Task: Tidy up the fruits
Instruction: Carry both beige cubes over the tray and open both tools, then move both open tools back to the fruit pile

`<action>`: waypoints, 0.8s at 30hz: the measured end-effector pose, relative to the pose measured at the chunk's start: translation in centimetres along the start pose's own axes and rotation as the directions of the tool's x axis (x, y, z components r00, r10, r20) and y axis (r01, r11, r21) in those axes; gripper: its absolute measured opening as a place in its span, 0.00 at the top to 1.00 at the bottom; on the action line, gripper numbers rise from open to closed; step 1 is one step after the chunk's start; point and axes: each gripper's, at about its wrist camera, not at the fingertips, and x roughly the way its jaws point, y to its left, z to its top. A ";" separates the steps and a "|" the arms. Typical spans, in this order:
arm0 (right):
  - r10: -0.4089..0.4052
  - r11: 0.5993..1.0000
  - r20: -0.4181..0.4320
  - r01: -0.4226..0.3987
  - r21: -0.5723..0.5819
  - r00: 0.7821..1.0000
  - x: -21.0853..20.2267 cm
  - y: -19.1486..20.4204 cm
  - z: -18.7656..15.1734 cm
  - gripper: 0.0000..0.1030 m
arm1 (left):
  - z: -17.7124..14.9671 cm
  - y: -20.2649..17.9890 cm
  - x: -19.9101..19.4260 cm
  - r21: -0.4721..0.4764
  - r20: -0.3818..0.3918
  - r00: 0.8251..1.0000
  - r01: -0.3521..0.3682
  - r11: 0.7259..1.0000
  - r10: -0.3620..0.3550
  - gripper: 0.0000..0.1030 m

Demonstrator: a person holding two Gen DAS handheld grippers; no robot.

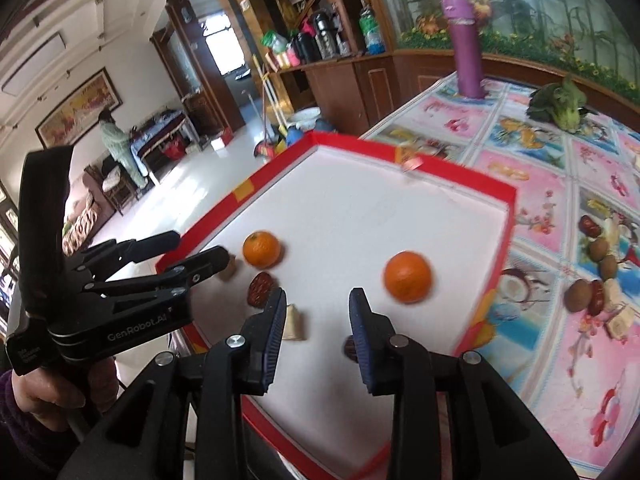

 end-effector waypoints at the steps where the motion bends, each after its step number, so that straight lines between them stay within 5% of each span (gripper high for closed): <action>1: -0.009 1.000 0.012 0.009 0.009 1.000 -0.5 -0.5 0.0 0.68 | 0.1 -0.5 -0.3 0.010 0.008 1.000 0.002 1.000 -0.002 0.33; 11: -0.162 0.978 0.109 0.145 0.153 0.981 -6.5 -8.5 -1.2 0.68 | 1.1 -7.9 -2.6 0.170 0.053 0.993 0.092 0.981 -0.102 0.27; 17: -0.278 0.938 0.096 0.248 0.244 0.956 -8.8 -13.5 -3.0 0.67 | 0.9 -14.1 -2.9 0.299 0.023 0.981 0.176 0.938 -0.192 0.27; 24: -0.281 0.897 0.033 0.250 0.364 0.959 -8.0 -17.7 -3.1 0.67 | 1.1 -19.0 -2.2 0.392 -0.028 0.967 0.242 0.887 -0.252 0.27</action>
